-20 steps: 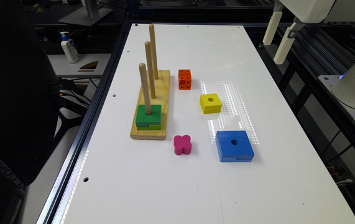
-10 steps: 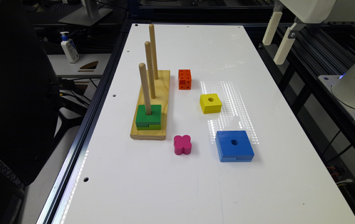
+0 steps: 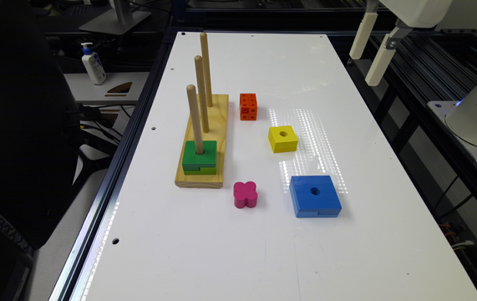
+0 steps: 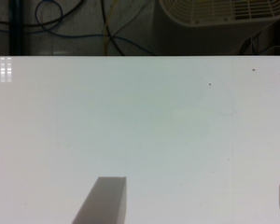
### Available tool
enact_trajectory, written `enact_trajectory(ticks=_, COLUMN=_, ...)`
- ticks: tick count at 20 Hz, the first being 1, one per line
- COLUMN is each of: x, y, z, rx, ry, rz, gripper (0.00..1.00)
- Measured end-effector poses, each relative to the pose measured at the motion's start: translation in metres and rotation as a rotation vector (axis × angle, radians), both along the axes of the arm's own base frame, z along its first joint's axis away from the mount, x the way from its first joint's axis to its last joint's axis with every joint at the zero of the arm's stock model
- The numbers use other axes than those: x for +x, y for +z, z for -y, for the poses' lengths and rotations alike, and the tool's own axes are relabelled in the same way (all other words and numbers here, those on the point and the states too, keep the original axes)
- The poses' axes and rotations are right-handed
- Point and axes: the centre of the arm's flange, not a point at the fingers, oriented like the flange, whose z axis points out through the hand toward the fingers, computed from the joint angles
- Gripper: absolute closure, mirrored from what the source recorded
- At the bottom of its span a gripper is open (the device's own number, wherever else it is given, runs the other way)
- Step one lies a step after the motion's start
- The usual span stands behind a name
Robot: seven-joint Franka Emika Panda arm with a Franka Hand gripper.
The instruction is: Pick up pink flower.
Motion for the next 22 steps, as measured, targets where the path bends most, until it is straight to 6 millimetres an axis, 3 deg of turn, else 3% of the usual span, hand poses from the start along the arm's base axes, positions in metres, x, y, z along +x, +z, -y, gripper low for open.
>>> enact_trajectory(ticks=22, x=0.072, y=-0.009, z=-0.041, rx=0.003, ry=0.009, rz=-0.003, gripper=0.00)
